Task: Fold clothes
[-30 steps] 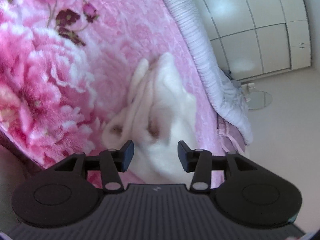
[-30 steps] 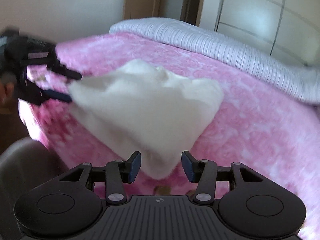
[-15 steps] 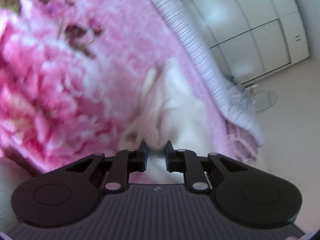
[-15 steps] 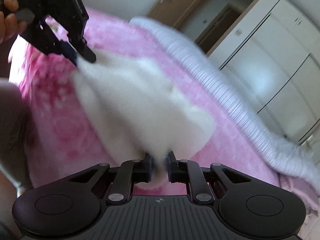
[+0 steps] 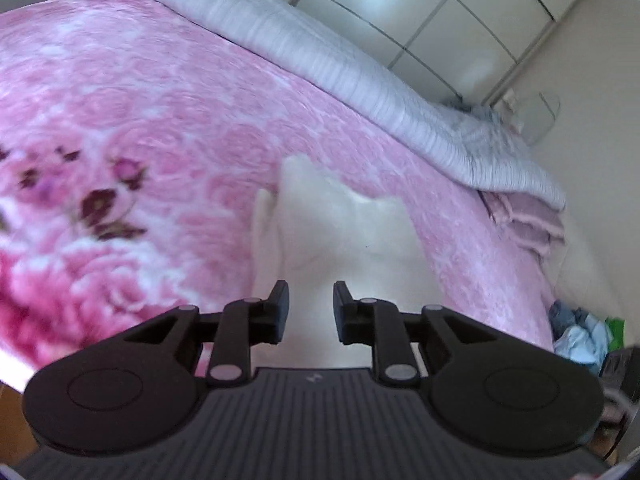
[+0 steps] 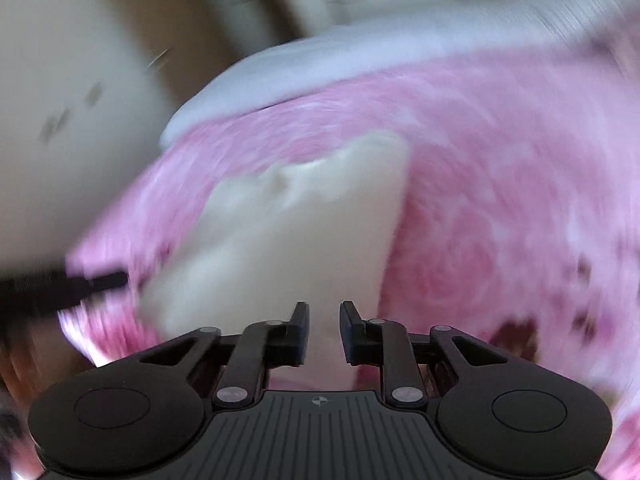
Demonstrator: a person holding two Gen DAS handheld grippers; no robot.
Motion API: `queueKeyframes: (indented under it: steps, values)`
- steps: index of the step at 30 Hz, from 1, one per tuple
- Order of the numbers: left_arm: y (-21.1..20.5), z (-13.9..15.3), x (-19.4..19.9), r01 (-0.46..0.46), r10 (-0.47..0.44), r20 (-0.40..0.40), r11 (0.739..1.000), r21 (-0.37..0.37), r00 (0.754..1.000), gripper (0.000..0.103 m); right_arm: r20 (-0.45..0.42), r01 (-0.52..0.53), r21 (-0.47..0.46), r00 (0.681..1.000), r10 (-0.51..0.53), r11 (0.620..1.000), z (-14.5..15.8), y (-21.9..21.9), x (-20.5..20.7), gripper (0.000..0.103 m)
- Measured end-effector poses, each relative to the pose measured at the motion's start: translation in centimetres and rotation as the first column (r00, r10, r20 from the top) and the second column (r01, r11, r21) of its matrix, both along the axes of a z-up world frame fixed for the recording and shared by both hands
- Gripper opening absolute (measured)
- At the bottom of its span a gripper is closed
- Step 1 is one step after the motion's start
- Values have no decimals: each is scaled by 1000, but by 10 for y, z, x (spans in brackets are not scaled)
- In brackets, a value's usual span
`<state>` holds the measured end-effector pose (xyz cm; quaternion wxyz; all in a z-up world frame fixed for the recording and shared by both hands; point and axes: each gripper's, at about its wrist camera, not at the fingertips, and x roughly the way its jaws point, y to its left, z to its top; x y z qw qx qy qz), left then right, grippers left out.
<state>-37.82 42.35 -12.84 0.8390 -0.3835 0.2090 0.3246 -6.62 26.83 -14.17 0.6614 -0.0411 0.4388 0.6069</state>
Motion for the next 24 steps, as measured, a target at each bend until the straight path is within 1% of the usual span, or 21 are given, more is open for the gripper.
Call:
queueKeyframes:
  steps: [2, 5, 6, 7, 8, 9, 10, 12, 14, 15, 18, 19, 20, 21, 22, 23, 24]
  values:
    - [6, -4, 16, 32, -32, -21, 999, 1, 999, 18, -107, 89, -10, 990, -90, 996, -1, 2, 13, 22]
    - [12, -12, 37, 76, -76, -59, 997, -2, 995, 18, -86, 134, -6, 987, -134, 991, -2, 16, 11, 21]
    - [11, -16, 38, 74, -74, -77, 997, 0, 994, 18, -73, 141, -4, 987, -141, 990, -3, 21, 8, 21]
    - [10, -20, 39, 72, -71, -95, 997, 2, 993, 15, -56, 135, -18, 989, -136, 991, -6, 27, 5, 21]
    - [10, -24, 40, 70, -69, -113, 998, 4, 991, 9, -19, 129, -27, 991, -129, 991, -8, 29, -1, 21]
    - [9, -27, 40, 68, -67, -131, 998, 6, 989, 9, 21, 121, -36, 993, -120, 992, -10, 32, -7, 21]
    - [9, -31, 40, 66, -64, -143, 998, 7, 988, 8, 80, 101, -43, 992, -98, 994, -13, 34, -15, 21]
    - [8, -36, 37, 56, -54, -138, 998, 7, 989, 8, 197, 63, -60, 979, -50, 996, -19, 40, -31, 21]
    - [6, -37, 38, 49, -46, -148, 999, 19, 988, 8, 304, 29, -80, 953, -3, 996, -24, 46, -46, 21]
    - [3, -34, 41, 49, -42, -170, 998, 33, 985, 8, 311, 25, -80, 950, 1, 996, -26, 47, -46, 21]
    - [-9, -21, 54, 55, -30, -253, 994, 91, 967, 8, 258, 31, -80, 966, -9, 996, -23, 42, -37, 22]
    - [-14, -16, 56, 63, -32, -272, 992, 106, 962, 15, 234, 39, -78, 972, -20, 996, -20, 38, -33, 22]
    - [-20, -12, 58, 72, -36, -287, 990, 118, 957, 26, 209, 48, -78, 977, -30, 996, -18, 34, -29, 24]
    - [-27, -8, 59, 81, -40, -300, 989, 127, 953, 32, 187, 62, -85, 981, -45, 994, -15, 29, -25, 29]
    - [-34, -5, 60, 89, -42, -316, 986, 139, 948, 42, 174, 80, -90, 983, -63, 993, -11, 22, -24, 38]
    - [-42, -3, 61, 95, -37, -339, 983, 155, 940, 46, 162, 96, -95, 984, -80, 991, -8, 16, -22, 43]
    - [-50, -1, 62, 101, -32, -361, 980, 172, 932, 48, 153, 105, -101, 984, -89, 989, -7, 10, -22, 51]
